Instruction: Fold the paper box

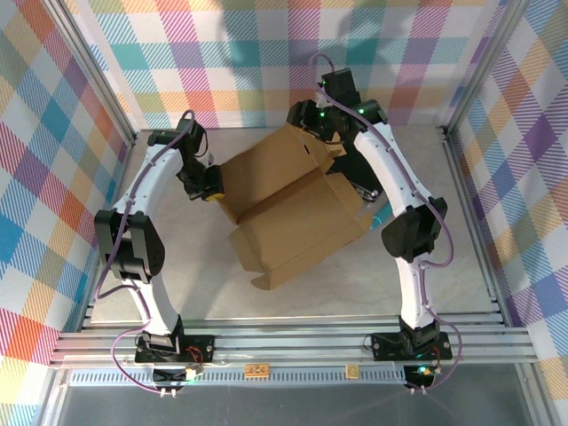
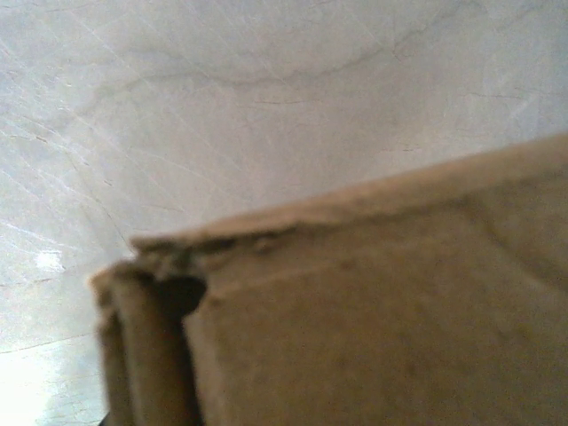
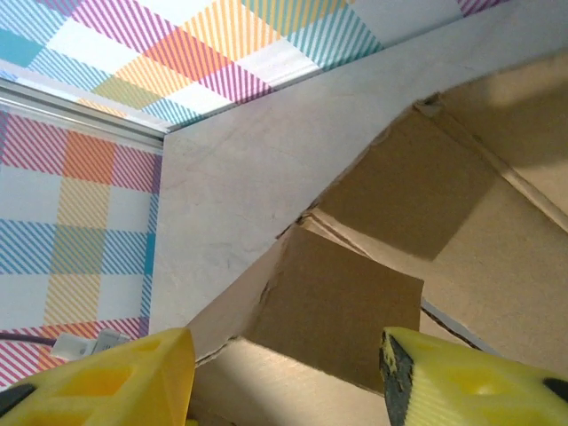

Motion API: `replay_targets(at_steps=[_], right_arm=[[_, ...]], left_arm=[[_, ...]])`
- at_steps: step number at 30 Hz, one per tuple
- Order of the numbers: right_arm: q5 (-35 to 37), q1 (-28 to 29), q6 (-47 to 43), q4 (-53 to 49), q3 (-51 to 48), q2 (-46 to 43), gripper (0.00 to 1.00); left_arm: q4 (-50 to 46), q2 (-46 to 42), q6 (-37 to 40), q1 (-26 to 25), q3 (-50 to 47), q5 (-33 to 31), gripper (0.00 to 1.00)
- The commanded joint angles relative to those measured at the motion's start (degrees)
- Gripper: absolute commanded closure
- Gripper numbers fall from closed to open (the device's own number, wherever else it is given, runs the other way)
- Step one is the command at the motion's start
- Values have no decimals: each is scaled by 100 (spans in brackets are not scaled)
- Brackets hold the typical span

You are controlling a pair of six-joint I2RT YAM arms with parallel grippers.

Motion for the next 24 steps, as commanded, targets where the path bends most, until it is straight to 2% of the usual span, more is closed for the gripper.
replay_targets(at_steps=[1,5,8,10,12,16,19,24], right_arm=[[-90,32,191,85,140,-366,41],[336,0,58,-201,-284,-750,39],[552,-190,132,247,-1615,-1532,40],[395,-366,222,767,-2633,-2052,42],[272,-480,155,855,-3247,-2310,46],[244,-452,-205,644,-3720,-2292,51],[567,-451,-376,626,-3960,-2223,52],[825,-453,-897,591,-3619,-1819,53]], left_arm=[[-120,-79,87,-1,134,189,100],[-99,-131,71,3,142,160,100],[-106,-147,61,2,143,186,100],[-115,-166,60,2,143,176,100],[-124,-184,61,3,144,160,100],[-128,-195,65,4,151,150,100],[-132,-184,65,3,175,160,100],[-132,-193,44,2,203,200,100]])
